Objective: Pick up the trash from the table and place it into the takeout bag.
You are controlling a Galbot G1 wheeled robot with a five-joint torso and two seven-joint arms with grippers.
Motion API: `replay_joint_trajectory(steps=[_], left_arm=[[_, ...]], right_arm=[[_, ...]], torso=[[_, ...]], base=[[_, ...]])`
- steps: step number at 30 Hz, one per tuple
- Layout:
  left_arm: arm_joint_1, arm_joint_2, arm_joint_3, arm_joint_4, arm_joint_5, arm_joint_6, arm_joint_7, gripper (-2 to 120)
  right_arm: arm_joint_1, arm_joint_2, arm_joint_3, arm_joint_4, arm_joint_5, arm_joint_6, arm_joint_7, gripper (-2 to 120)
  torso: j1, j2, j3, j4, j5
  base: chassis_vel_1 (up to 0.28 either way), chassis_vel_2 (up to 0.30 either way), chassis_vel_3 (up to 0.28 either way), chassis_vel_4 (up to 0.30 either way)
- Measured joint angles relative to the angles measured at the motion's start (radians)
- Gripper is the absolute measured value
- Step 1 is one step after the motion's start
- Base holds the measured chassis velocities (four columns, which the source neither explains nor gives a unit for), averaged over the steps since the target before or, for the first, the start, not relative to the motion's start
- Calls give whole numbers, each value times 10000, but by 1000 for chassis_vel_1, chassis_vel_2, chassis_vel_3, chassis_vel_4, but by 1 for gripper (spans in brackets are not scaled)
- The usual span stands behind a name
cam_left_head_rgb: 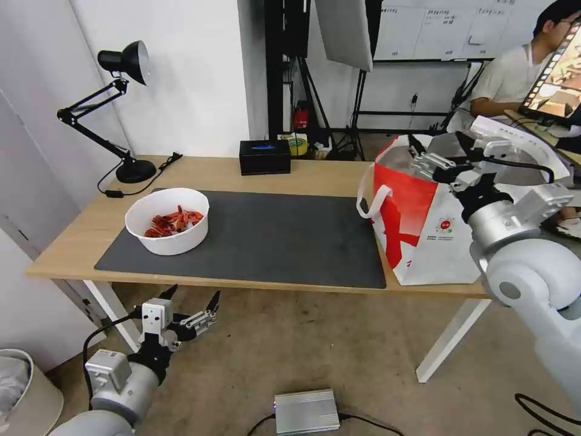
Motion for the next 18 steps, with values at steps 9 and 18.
replay_joint_trajectory(steps=[9,18], left_arm=[[-323,50,59,258,-139,-3,0,100],[-398,42,106,336,-174,-12,0,100]], right_arm=[[-2205,383,-238,813,-1810,21,33,100],[-5326,1534,-845,1168,-3790,-93,908,100]], torso=[[1,0,-1,0,0],[0,1,-1,-3,1]], base=[[0,0,0,0],[0,0,0,0]])
